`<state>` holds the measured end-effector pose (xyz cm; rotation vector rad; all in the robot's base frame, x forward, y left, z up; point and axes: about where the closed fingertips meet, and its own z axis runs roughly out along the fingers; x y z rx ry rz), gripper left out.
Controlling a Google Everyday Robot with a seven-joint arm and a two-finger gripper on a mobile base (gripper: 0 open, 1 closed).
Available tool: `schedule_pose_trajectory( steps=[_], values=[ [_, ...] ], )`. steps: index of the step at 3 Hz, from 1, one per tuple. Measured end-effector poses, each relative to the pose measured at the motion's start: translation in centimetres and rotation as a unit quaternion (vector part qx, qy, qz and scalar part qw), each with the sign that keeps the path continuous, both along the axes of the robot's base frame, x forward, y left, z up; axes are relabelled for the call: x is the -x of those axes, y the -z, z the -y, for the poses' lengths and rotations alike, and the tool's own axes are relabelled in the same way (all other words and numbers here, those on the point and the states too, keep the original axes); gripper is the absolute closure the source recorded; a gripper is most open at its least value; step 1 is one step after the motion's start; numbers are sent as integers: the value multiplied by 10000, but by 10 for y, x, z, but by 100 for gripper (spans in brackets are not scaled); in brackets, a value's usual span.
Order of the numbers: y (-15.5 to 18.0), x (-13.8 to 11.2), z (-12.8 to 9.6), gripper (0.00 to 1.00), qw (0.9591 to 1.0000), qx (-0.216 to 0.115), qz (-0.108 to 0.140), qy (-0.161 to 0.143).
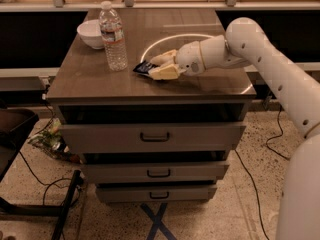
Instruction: Move rxbar blueberry near water bottle
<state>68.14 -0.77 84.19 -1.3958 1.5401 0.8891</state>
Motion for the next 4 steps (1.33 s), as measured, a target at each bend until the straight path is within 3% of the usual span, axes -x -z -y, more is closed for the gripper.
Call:
schedule_pose_trajectory(
  steps=[1, 4],
  values=[
    [0, 1, -3, 82, 10000, -9, -7, -21],
    [3, 2, -12, 13, 9999, -19, -35, -94]
  ],
)
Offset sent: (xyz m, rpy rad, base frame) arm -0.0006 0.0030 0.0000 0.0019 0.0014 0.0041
